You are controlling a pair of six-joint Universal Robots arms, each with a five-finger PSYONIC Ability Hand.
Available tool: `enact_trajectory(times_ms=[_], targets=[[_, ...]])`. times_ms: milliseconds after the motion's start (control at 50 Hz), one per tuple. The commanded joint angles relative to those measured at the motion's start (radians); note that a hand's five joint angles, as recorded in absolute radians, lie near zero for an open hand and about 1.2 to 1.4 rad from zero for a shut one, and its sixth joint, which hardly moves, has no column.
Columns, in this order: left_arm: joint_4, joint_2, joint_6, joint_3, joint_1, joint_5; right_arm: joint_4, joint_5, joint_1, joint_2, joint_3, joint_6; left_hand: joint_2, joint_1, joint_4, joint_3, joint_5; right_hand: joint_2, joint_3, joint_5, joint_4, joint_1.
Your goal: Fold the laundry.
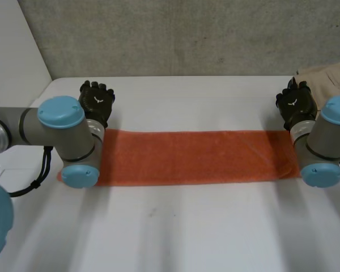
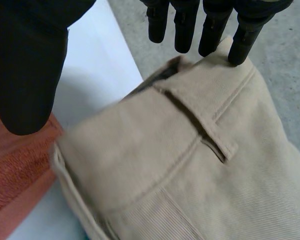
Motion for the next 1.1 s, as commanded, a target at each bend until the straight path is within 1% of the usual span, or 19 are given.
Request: enact_trajectory(times_ms=[20, 80, 100, 120, 180, 240, 300, 380, 480, 540, 620, 720, 780, 800, 820, 940, 1020, 1080, 1100], targets=[[-0.004, 0.158, -0.007, -0.162, 0.000, -0.004, 0.067, -0.006, 0.001, -0.161, 0.163, 0.100, -0.019, 0.000, -0.013, -0.024, -0.016, 0.012, 0.015, 0.031, 0.010, -0.002], [-0.003, 0.247, -0.016, -0.265, 0.002, 0.006, 0.127, -0.035, -0.005, -0.200, 0.216, 0.102, -0.025, -0.006, -0.019, -0.030, -0.022, 0.065, 0.068, 0.084, 0.063, 0.051], [-0.001, 0.268, -0.022, -0.292, 0.002, 0.007, 0.173, -0.059, -0.022, -0.223, 0.246, 0.102, -0.028, -0.008, -0.022, -0.033, -0.025, 0.164, 0.167, 0.183, 0.162, 0.150], [0.005, 0.307, -0.039, -0.346, 0.002, 0.010, 0.195, -0.073, -0.033, -0.234, 0.260, 0.103, -0.028, -0.009, -0.022, -0.033, -0.025, 0.186, 0.188, 0.204, 0.183, 0.171], [0.011, 0.365, -0.071, -0.420, 0.000, 0.012, 0.283, -0.136, -0.074, -0.296, 0.320, 0.111, -0.031, -0.011, -0.025, -0.036, -0.028, 0.221, 0.223, 0.239, 0.219, 0.206], [0.016, 0.425, -0.122, -0.496, 0.002, 0.016, 0.343, -0.177, -0.097, -0.364, 0.375, 0.111, -0.033, -0.014, -0.028, -0.038, -0.031, 0.221, 0.223, 0.240, 0.219, 0.207], [0.034, 0.457, -0.168, -0.552, 0.002, 0.035, 0.356, -0.201, -0.108, -0.395, 0.427, 0.111, -0.033, -0.014, -0.028, -0.038, -0.031, 0.221, 0.223, 0.240, 0.219, 0.207], [0.066, 0.476, -0.197, -0.602, 0.003, 0.055, 0.341, -0.224, -0.137, -0.410, 0.498, 0.110, -0.022, -0.003, -0.016, -0.027, -0.019, 0.212, 0.215, 0.231, 0.210, 0.198], [0.103, 0.477, -0.202, -0.641, 0.003, 0.056, 0.252, -0.245, -0.165, -0.404, 0.556, 0.110, -0.022, -0.003, -0.016, -0.027, -0.019, 0.215, 0.218, 0.234, 0.213, 0.201], [0.123, 0.479, -0.202, -0.651, 0.000, 0.058, 0.191, -0.248, -0.185, -0.390, 0.573, 0.110, -0.022, -0.003, -0.016, -0.027, -0.019, 0.215, 0.218, 0.234, 0.213, 0.201], [0.125, 0.479, -0.202, -0.656, -0.001, 0.061, 0.124, -0.250, -0.188, -0.331, 0.566, 0.110, -0.022, -0.003, -0.016, -0.027, -0.019, 0.224, 0.226, 0.242, 0.222, 0.209], [0.126, 0.477, -0.202, -0.659, -0.003, 0.064, 0.091, -0.250, -0.190, -0.289, 0.547, 0.109, -0.025, -0.006, -0.019, -0.030, -0.022, 0.306, 0.308, 0.324, 0.304, 0.291], [0.126, 0.479, -0.202, -0.662, -0.003, 0.064, 0.069, -0.250, -0.190, -0.261, 0.532, 0.108, -0.025, -0.006, -0.019, -0.030, -0.022, 0.581, 0.583, 0.599, 0.579, 0.566], [0.126, 0.479, -0.202, -0.664, -0.003, 0.064, 0.061, -0.250, -0.190, -0.251, 0.524, 0.106, -0.022, -0.003, -0.016, -0.027, -0.019, 0.954, 0.957, 0.973, 0.952, 0.940], [0.126, 0.479, -0.202, -0.665, -0.003, 0.064, 0.060, -0.245, -0.190, -0.249, 0.523, 0.100, -0.022, -0.003, -0.016, -0.027, -0.019, 1.146, 1.148, 1.164, 1.144, 1.131], [0.137, 0.502, -0.203, -0.676, -0.001, 0.064, 0.067, -0.191, -0.209, -0.263, 0.524, 0.094, -0.025, -0.006, -0.019, -0.030, -0.022, 1.148, 1.150, 1.166, 1.145, 1.133], [0.138, 0.523, -0.203, -0.688, -0.001, 0.064, 0.087, -0.138, -0.272, -0.301, 0.541, 0.083, -0.025, -0.006, -0.019, -0.030, -0.022, 1.148, 1.150, 1.166, 1.145, 1.133], [0.145, 0.532, -0.203, -0.691, -0.001, 0.064, 0.106, -0.132, -0.324, -0.344, 0.546, 0.057, -0.025, -0.006, -0.019, -0.030, -0.022, 1.148, 1.150, 1.166, 1.145, 1.133], [0.145, 0.534, -0.203, -0.694, -0.001, 0.064, 0.118, -0.129, -0.367, -0.362, 0.546, 0.025, -0.025, -0.006, -0.019, -0.030, -0.022, 1.148, 1.150, 1.166, 1.145, 1.133]])
